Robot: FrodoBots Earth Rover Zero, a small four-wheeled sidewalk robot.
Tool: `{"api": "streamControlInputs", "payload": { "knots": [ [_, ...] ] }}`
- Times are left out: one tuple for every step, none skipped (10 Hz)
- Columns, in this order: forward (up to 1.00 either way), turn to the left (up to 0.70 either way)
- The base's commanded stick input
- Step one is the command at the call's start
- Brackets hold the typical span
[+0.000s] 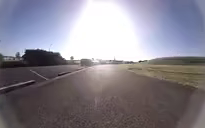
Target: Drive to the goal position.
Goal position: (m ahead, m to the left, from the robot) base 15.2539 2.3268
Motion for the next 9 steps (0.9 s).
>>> {"api": "streamControlInputs", "payload": {
  "knots": [
    [0.70, 0.00],
    [0.70, 0.00],
    [0.70, 0.00],
    [0.70, 0.00],
    [0.70, 0.00],
    [0.70, 0.00],
    [0.70, 0.00],
    [0.70, 0.00],
    [0.70, 0.00]
  ]
}}
